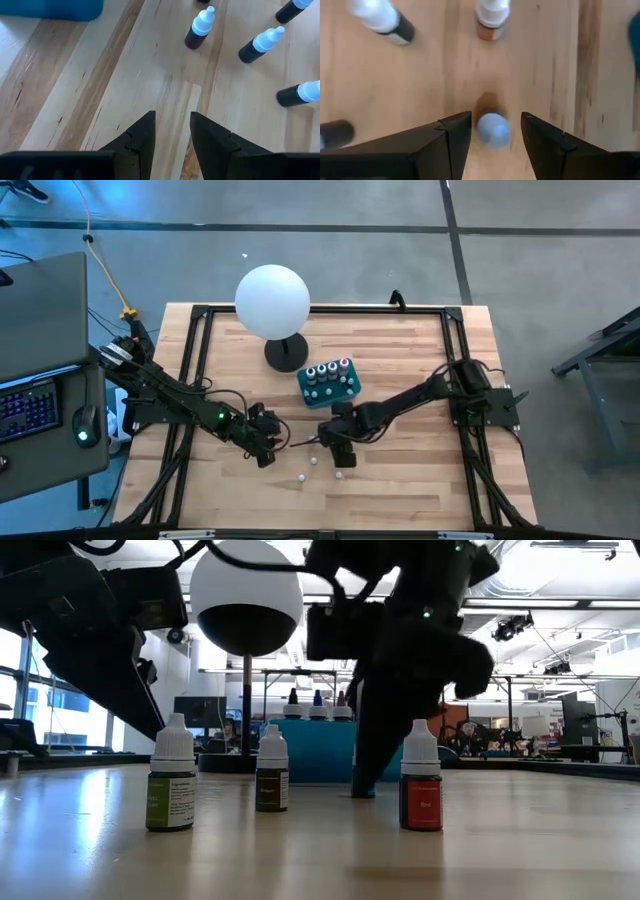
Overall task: Pick & Place food coloring
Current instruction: Put the blue food coloring bottle into the bin
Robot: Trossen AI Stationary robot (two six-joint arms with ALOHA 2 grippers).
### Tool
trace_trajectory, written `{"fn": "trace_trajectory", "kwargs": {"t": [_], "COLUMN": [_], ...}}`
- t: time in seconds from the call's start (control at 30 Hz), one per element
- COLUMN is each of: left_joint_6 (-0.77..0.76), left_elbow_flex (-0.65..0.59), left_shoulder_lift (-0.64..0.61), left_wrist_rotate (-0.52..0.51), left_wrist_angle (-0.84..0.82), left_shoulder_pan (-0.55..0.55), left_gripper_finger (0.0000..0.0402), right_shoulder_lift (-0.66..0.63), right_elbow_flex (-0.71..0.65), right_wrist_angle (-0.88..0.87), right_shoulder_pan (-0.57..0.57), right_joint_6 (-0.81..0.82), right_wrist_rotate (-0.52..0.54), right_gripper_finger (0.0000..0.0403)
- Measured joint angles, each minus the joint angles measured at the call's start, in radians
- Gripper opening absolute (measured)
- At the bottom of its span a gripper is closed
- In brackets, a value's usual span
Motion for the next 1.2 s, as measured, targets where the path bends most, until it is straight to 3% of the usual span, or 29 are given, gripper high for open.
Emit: {"fn": "trace_trajectory", "kwargs": {"t": [0.37,0.47,0.63,0.8,0.87,1.03,1.2], "left_joint_6": [0.003,0.003,0.003,0.003,0.002,0.001,0.001], "left_elbow_flex": [0.0,0.0,0.0,0.0,0.0,0.0,0.0], "left_shoulder_lift": [0.0,0.0,0.0,0.0,0.0,0.0,0.0], "left_wrist_rotate": [0.0,0.0,0.0,0.0,0.0,0.0,0.003], "left_wrist_angle": [0.0,0.0,-0.001,0.0,0.003,0.008,0.007], "left_shoulder_pan": [0.0,0.0,0.0,0.0,0.0,0.0,0.0], "left_gripper_finger": [0.0119,0.0119,0.0119,0.0119,0.0119,0.0119,0.0119], "right_shoulder_lift": [-0.012,-0.053,-0.149,-0.239,-0.244,-0.237,-0.237], "right_elbow_flex": [0.0,0.009,0.051,0.056,0.048,-0.046,-0.155], "right_wrist_angle": [-0.01,-0.057,-0.192,-0.212,-0.207,-0.115,0.057], "right_shoulder_pan": [-0.027,-0.028,-0.027,-0.073,-0.116,-0.238,-0.302], "right_joint_6": [0.036,0.029,-0.015,-0.064,-0.07,-0.073,-0.121], "right_wrist_rotate": [-0.082,-0.091,0.032,0.239,0.27,0.191,0.042], "right_gripper_finger": [0.0071,0.0067,0.0069,0.0082,0.0076,0.0068,0.0085]}}
